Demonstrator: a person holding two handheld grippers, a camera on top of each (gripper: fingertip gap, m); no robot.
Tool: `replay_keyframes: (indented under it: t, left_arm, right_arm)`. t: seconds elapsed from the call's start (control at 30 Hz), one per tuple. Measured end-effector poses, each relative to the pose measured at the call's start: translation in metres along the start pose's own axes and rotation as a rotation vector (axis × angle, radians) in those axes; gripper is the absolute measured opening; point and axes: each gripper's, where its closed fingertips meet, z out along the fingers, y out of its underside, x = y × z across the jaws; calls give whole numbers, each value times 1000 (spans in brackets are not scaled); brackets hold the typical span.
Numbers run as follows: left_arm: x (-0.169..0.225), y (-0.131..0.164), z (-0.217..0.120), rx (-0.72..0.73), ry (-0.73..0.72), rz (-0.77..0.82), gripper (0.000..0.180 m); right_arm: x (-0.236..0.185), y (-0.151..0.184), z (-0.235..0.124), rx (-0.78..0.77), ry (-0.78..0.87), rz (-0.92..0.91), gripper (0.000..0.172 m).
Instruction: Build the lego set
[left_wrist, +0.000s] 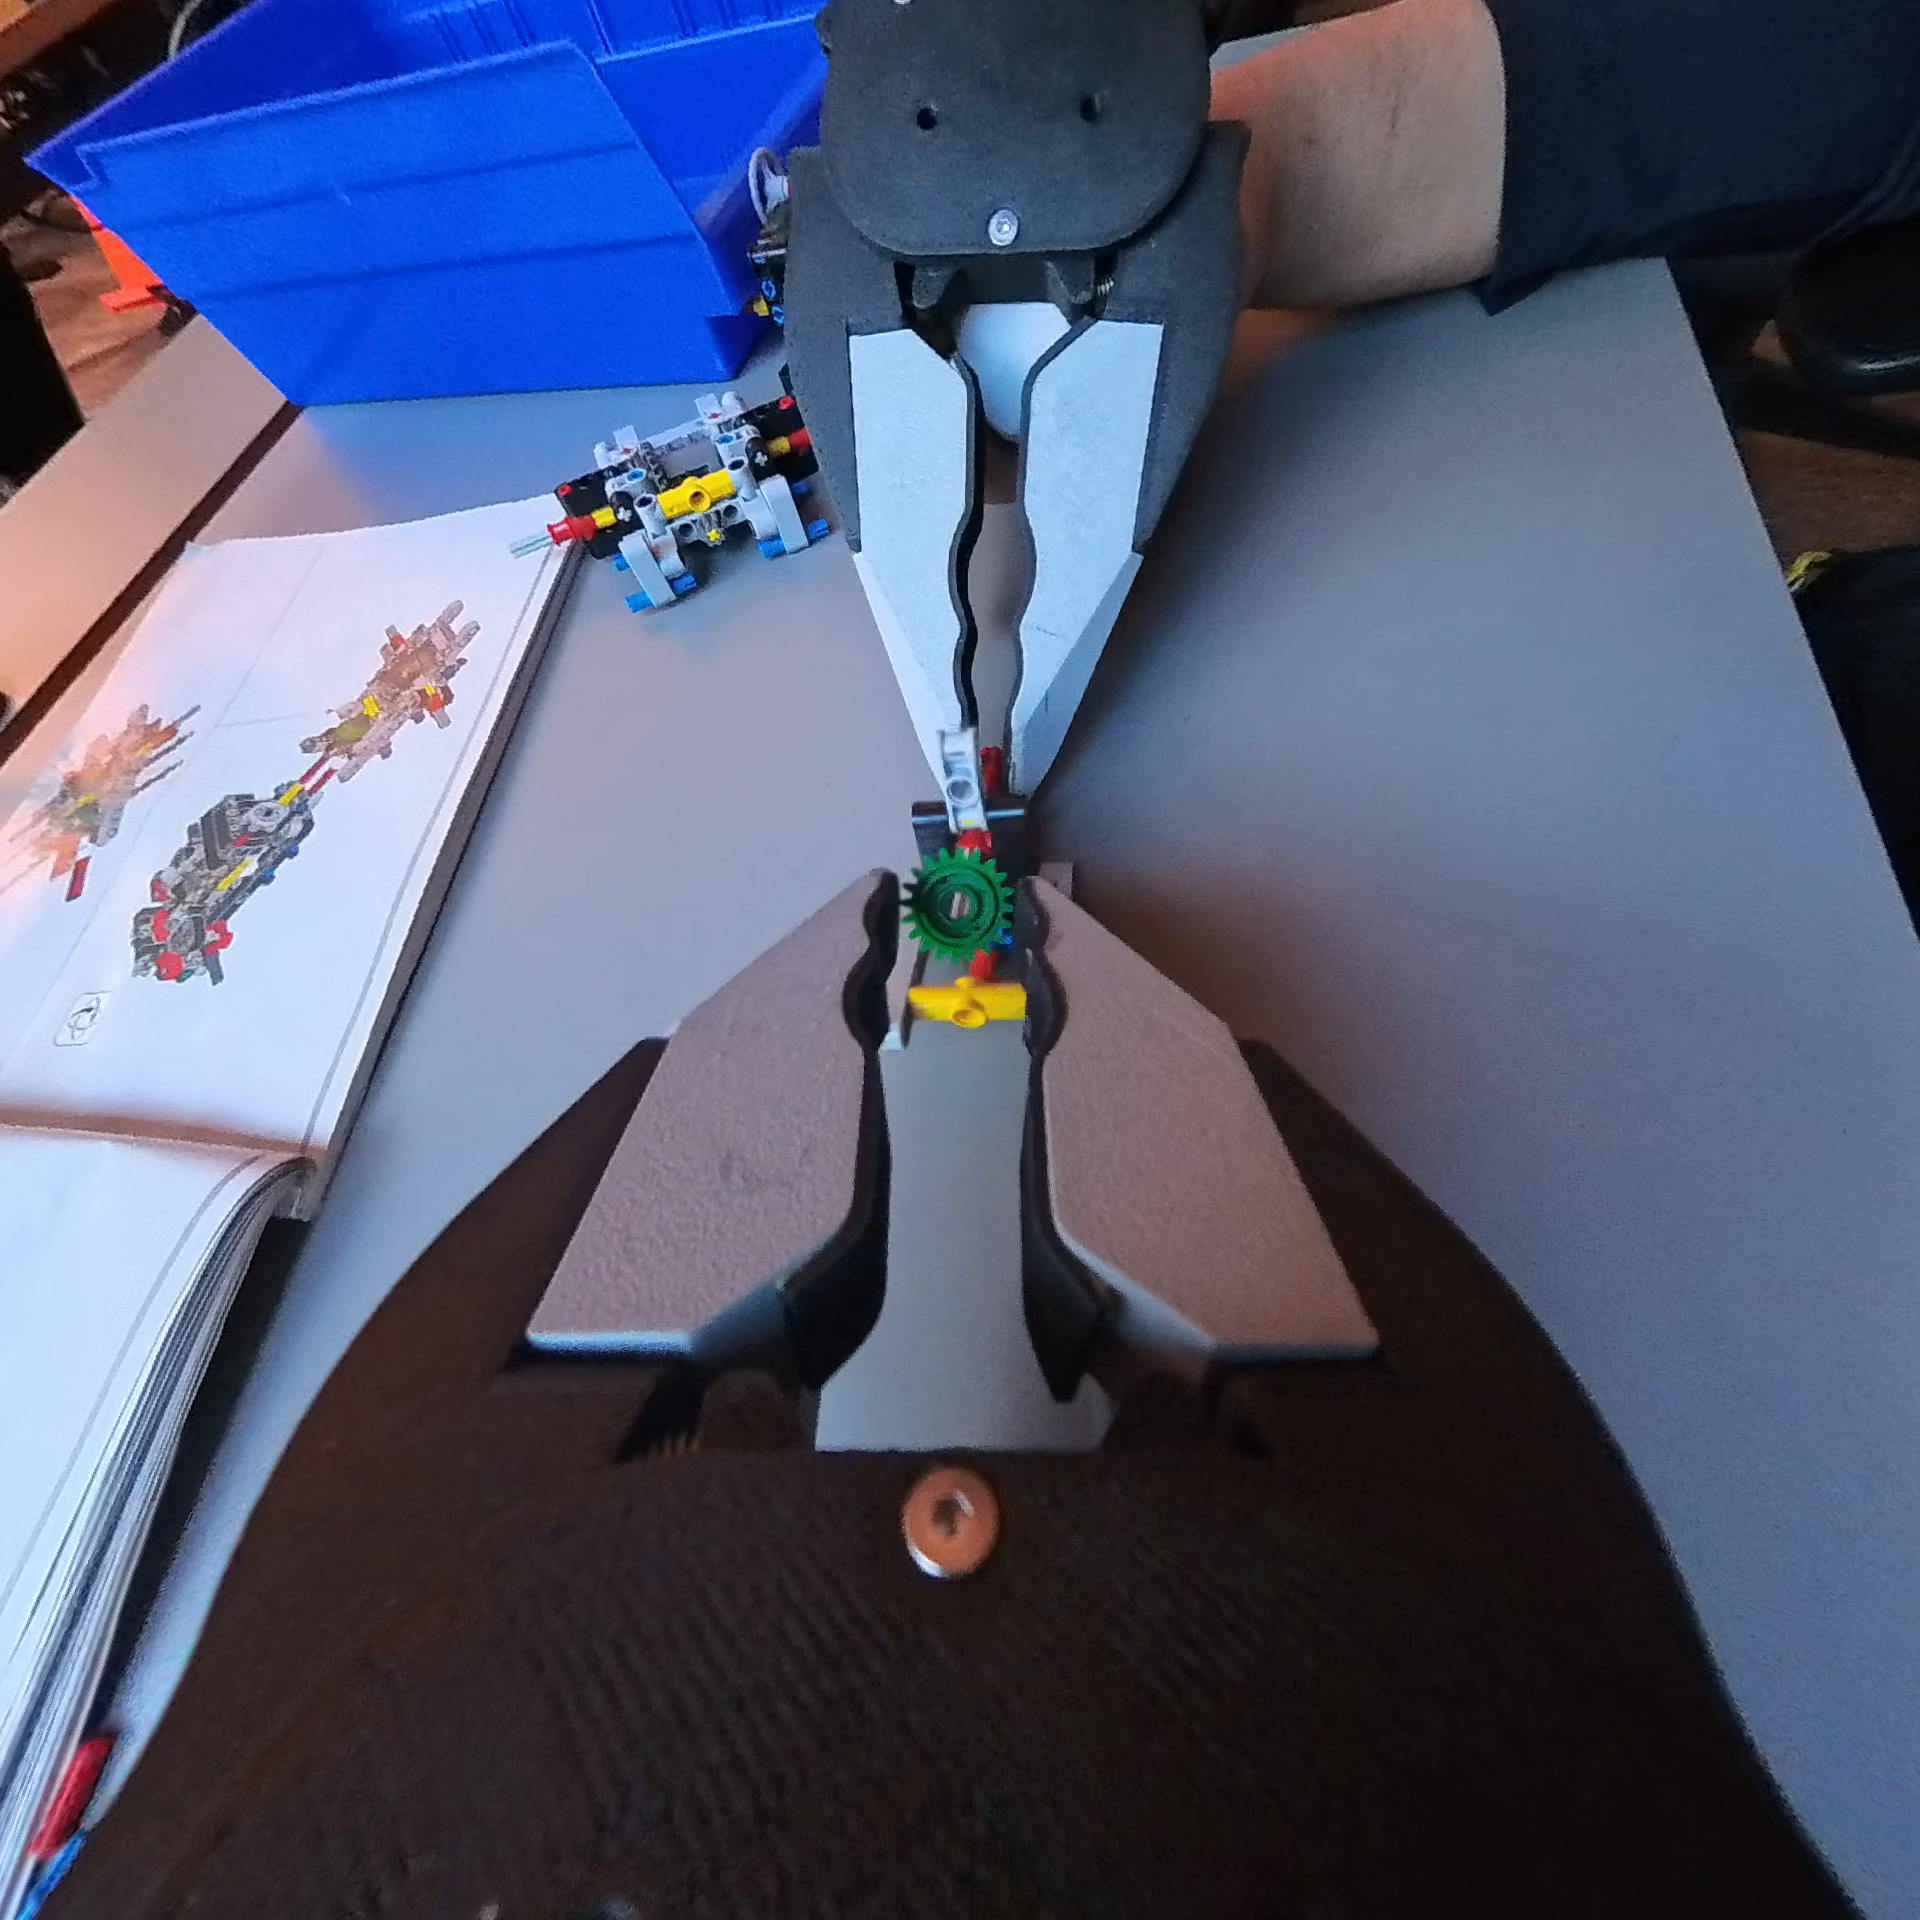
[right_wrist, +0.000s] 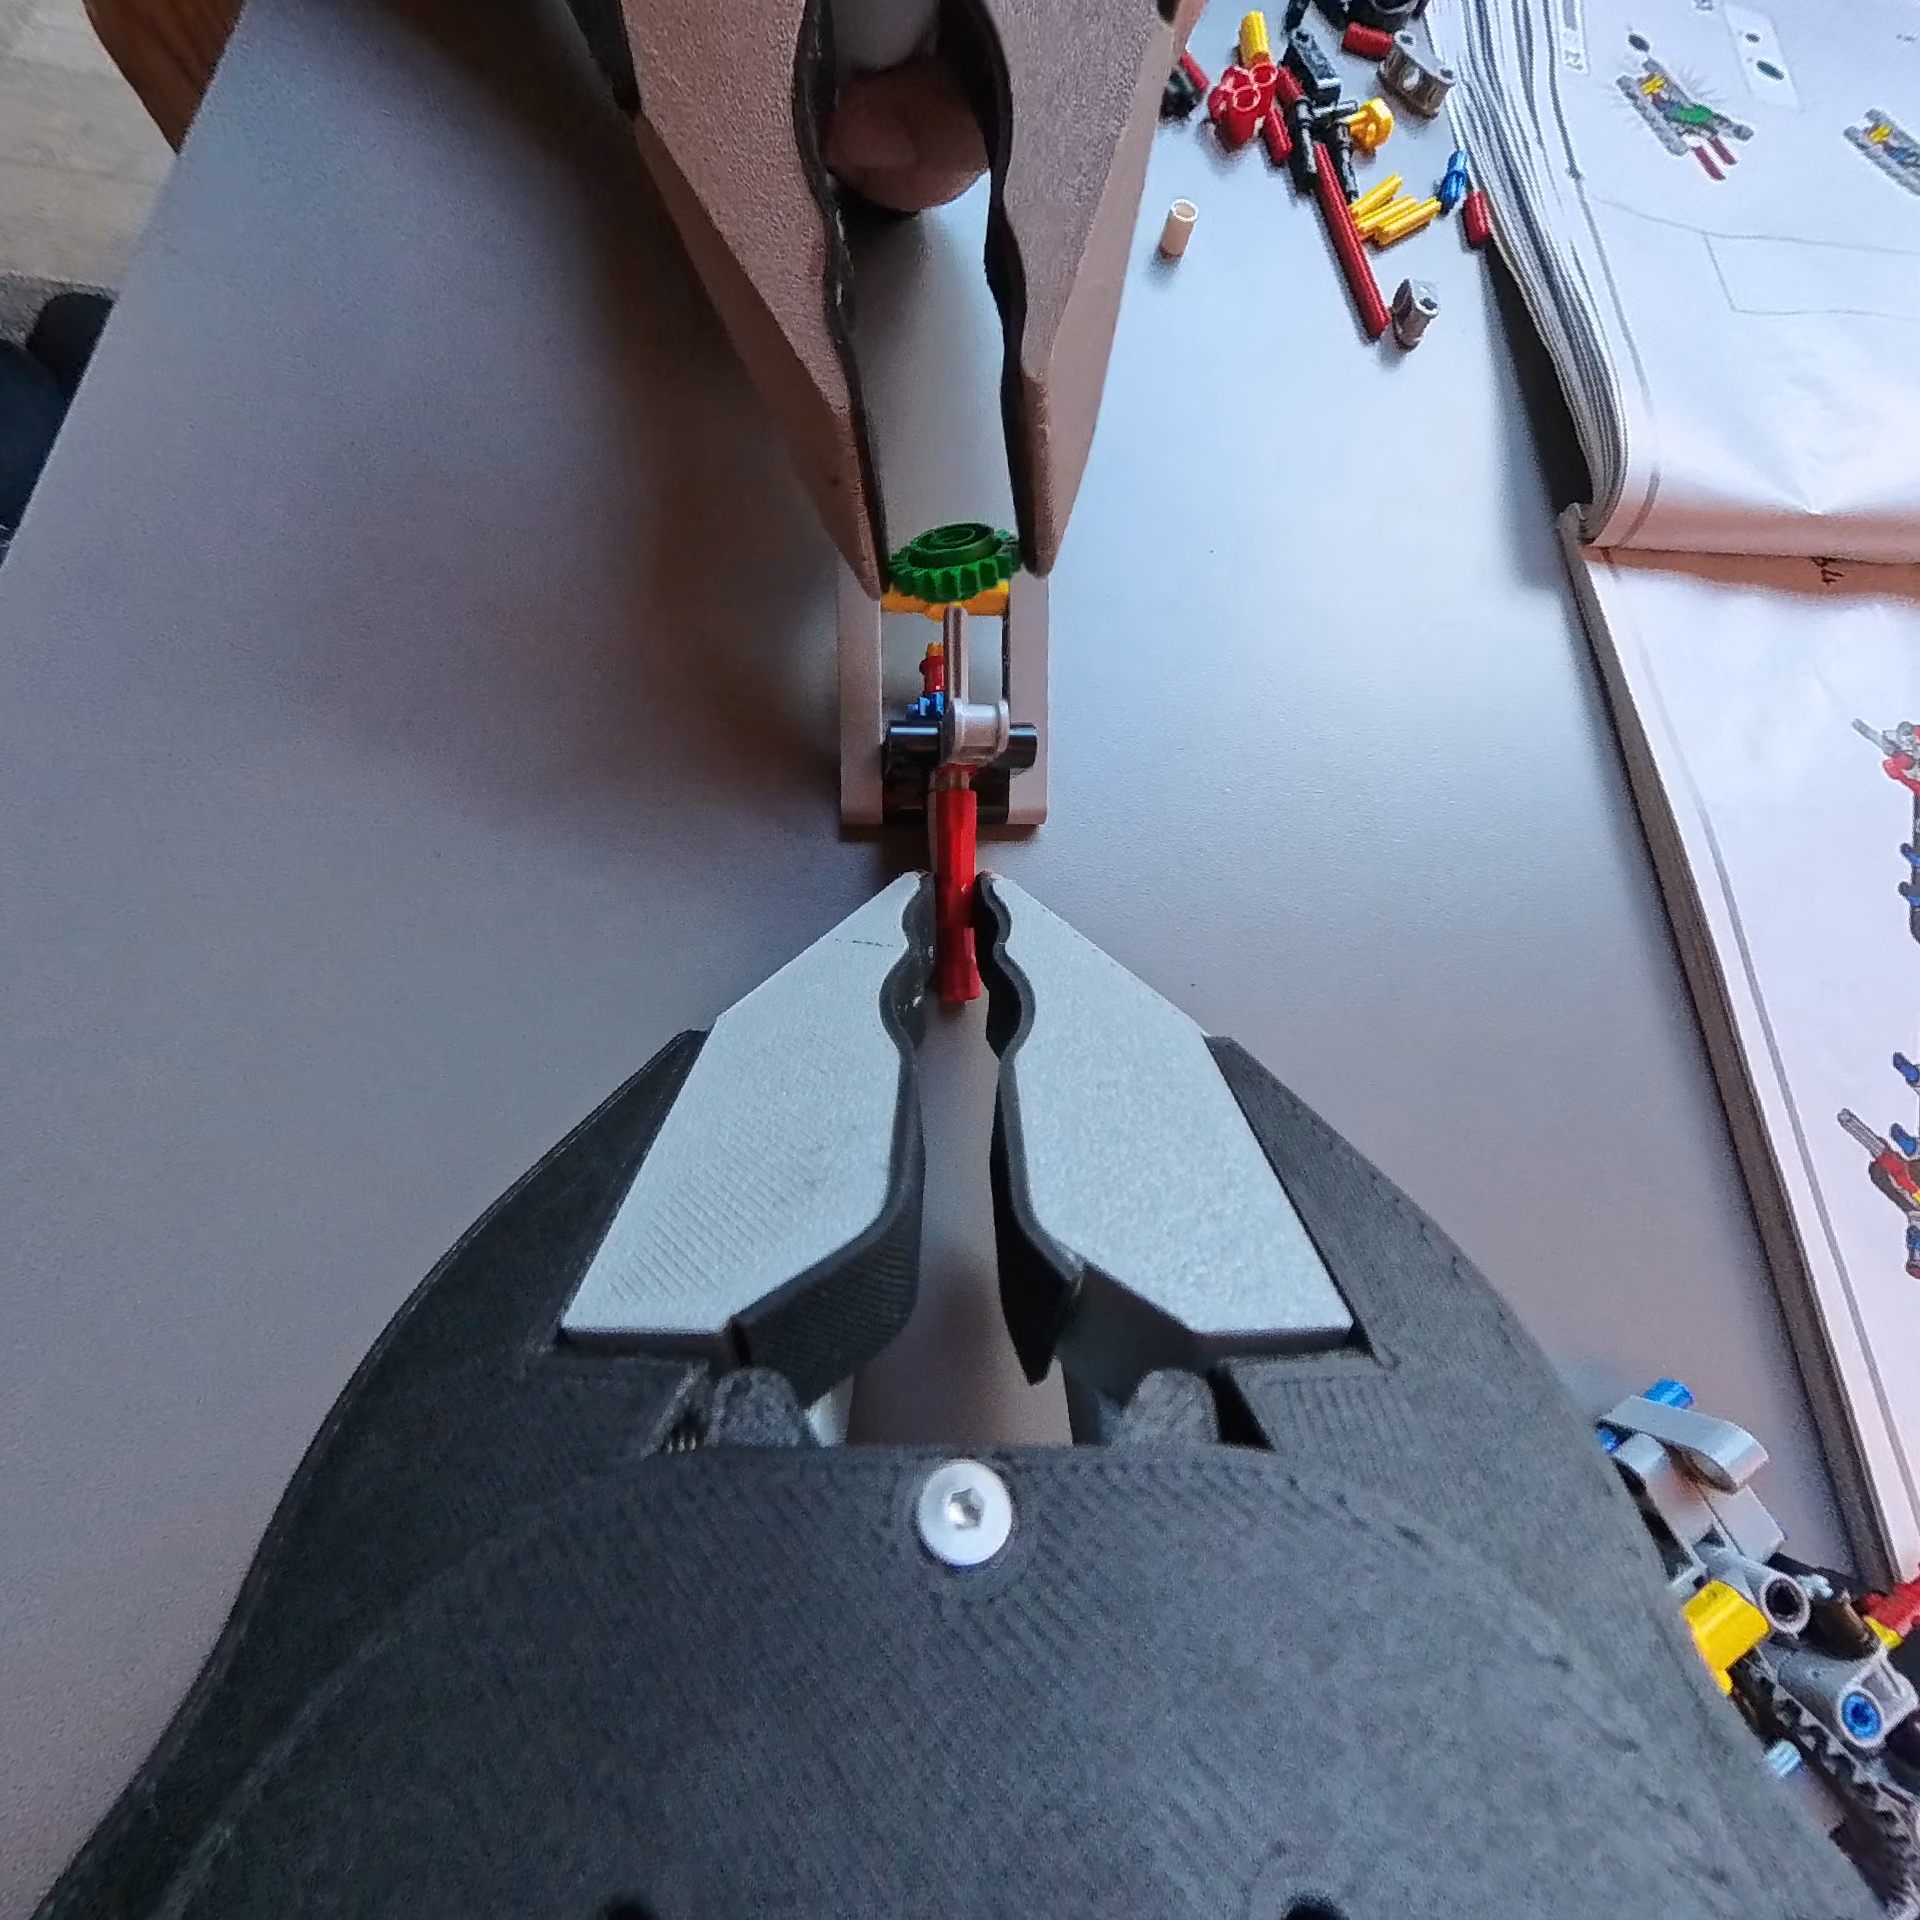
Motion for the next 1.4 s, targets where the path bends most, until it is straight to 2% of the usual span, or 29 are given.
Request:
replay_keyframes:
  t: [0.13,0.43,0.63,1.03,1.4]
  left_arm:
    - [-1,1,2,-12,-15,-2,18]
    - [-17,-8,-15,115,22,-185,18]
    - [-16,-20,-22,209,84,-254,18]
    - [-28,-30,-29,321,103,-368,18]
    - [-27,-35,-31,352,109,-366,17]
  right_arm:
    - [2,-6,-3,41,13,4,3]
    - [8,-17,-9,122,47,28,3]
    - [13,-27,-14,188,76,53,3]
    - [14,-43,-19,296,73,98,3]
    - [16,-49,-22,333,77,116,3]
